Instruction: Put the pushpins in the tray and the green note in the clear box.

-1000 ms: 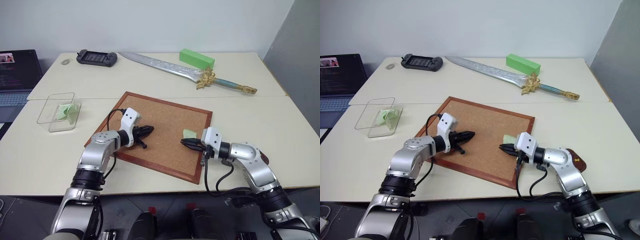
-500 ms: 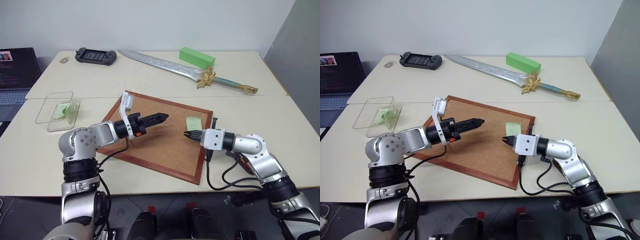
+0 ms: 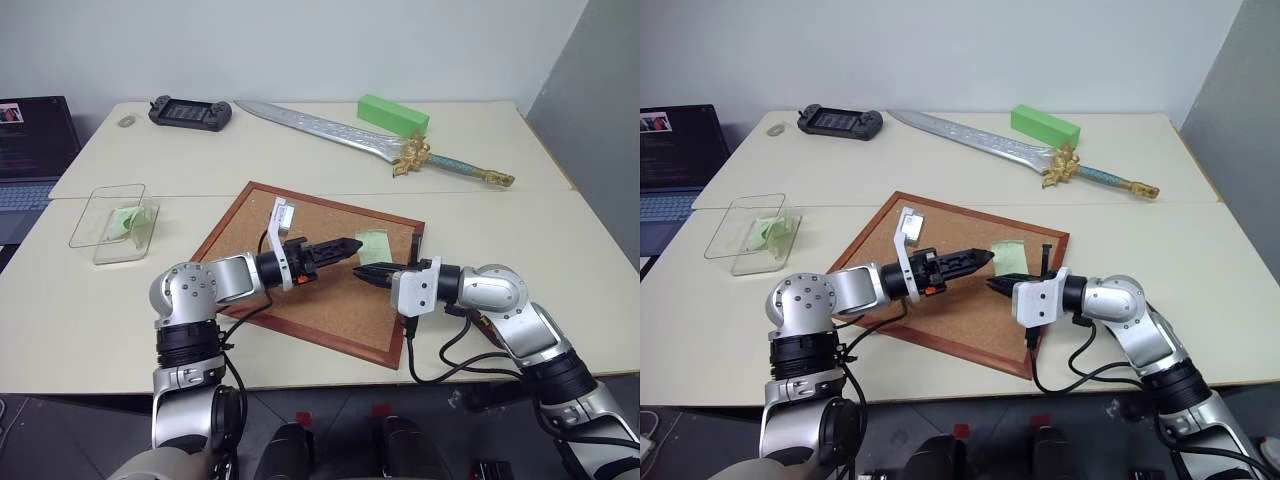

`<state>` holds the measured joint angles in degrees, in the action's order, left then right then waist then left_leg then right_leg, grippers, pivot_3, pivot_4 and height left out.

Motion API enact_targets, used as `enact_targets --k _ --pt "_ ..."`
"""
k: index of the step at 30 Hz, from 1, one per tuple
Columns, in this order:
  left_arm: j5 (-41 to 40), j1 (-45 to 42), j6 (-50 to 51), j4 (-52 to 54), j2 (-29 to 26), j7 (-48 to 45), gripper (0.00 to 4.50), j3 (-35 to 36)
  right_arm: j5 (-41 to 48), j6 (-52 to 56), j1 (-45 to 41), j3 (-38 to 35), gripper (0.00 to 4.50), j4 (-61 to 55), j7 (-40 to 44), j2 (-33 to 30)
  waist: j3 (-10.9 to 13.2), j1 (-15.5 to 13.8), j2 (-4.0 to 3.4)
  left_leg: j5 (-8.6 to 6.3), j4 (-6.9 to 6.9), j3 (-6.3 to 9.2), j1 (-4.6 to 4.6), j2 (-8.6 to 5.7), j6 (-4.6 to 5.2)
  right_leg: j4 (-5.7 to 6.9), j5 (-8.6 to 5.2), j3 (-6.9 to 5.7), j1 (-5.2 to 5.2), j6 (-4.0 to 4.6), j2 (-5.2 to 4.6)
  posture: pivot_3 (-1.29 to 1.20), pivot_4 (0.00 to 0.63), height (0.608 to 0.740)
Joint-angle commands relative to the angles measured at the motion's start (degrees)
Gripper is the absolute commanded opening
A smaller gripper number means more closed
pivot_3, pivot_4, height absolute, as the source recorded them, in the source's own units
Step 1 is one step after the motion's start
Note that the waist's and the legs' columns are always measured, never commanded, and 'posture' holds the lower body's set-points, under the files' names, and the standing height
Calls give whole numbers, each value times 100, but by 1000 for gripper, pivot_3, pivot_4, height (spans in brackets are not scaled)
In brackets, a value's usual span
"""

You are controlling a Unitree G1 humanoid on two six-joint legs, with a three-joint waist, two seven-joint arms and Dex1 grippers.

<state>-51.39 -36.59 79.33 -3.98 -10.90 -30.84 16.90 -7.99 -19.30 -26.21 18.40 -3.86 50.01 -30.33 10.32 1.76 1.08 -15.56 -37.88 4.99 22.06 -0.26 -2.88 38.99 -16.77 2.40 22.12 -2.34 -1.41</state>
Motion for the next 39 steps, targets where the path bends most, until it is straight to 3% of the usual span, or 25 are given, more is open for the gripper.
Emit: enact_targets --k 1,8,9,24,31,39 --pt "-28 -14 -201 -5 26 -127 2966 -181 -13 -30 -162 47 0 -314 25 16 0 2 0 0 0 0 0 0 0 0 0 0 0 0 0 0 150 740" --pt "62 27 -555 -149 -86 -323 2966 -415 95 127 -188 100 0 -466 71 31 0 0 0 0 0 1 0 -1 0 0 0 0 0 0 0 0 150 740" --pt "42 33 -569 -143 -97 -347 2609 -422 100 147 -179 105 0 -485 73 35 0 0 0 0 0 1 0 -1 0 0 0 0 0 0 0 0 150 740" --pt "-115 -27 -602 -234 -80 -307 72 -278 44 133 -78 126 0 -458 46 19 0 2 0 0 0 1 0 -1 0 0 0 0 0 0 1 0 150 740" --pt "-51 24 -670 -184 -250 -440 10 -451 268 473 -48 16 0 -647 80 29 0 2 0 0 0 1 0 -1 0 0 0 0 0 0 1 0 150 740" --pt "475 -56 -1318 -384 -892 -1103 10 -963 977 1468 85 -193 0 -1398 124 58 0 5 0 0 2 3 0 1 0 0 0 -1 2 1 2 0 150 740"
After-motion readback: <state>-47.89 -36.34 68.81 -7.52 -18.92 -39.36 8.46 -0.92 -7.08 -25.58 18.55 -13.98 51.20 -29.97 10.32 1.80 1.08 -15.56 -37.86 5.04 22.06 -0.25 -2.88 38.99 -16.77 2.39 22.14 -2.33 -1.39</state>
